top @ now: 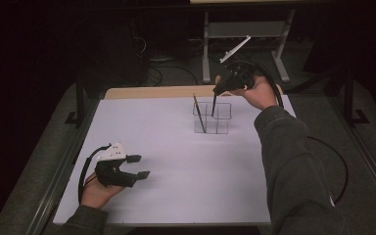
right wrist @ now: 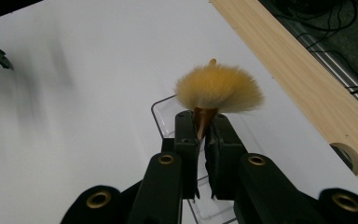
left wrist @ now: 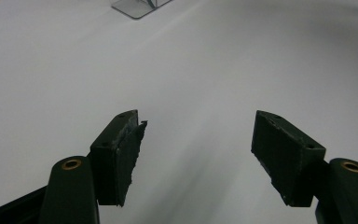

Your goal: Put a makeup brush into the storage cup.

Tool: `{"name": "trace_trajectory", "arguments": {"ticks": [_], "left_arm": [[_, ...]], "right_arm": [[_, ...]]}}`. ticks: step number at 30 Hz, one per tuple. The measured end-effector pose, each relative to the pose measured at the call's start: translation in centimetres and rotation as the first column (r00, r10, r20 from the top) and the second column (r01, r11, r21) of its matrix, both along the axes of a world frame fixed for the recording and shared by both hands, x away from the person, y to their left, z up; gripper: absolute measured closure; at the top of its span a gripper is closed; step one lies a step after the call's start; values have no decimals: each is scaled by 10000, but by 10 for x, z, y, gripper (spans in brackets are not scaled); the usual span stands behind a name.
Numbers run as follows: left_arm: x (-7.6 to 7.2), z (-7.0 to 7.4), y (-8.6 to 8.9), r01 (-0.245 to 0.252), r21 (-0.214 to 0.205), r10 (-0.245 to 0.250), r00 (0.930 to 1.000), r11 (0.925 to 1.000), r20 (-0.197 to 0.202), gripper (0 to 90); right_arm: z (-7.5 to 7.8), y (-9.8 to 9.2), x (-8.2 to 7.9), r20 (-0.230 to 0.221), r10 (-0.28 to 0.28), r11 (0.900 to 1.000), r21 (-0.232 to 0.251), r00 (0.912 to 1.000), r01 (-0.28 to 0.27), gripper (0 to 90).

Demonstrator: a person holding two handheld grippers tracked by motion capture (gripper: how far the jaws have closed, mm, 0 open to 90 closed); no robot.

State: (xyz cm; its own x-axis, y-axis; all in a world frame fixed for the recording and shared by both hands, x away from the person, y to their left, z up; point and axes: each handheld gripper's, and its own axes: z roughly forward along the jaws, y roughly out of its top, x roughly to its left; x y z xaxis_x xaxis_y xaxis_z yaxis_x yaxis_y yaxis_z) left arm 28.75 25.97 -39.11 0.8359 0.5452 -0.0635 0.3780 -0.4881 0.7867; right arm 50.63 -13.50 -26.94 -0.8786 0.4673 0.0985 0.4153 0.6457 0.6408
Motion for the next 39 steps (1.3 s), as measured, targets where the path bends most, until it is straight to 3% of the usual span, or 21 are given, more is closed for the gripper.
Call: {"name": "trace_trajectory", "arguments": {"ticks": [22, 39], "left_arm": [[1, 0, 0, 102, 252, -103, 9999, 9996, 47, 319], [1, -1, 0, -27, 108, 27, 10000, 9999, -12, 316]], "right_arm": [[-14, -7, 2, -134, -233, 9997, 70, 9996, 234, 827], [-21, -4, 3, -150, -211, 9997, 117, 9997, 213, 827]]}}
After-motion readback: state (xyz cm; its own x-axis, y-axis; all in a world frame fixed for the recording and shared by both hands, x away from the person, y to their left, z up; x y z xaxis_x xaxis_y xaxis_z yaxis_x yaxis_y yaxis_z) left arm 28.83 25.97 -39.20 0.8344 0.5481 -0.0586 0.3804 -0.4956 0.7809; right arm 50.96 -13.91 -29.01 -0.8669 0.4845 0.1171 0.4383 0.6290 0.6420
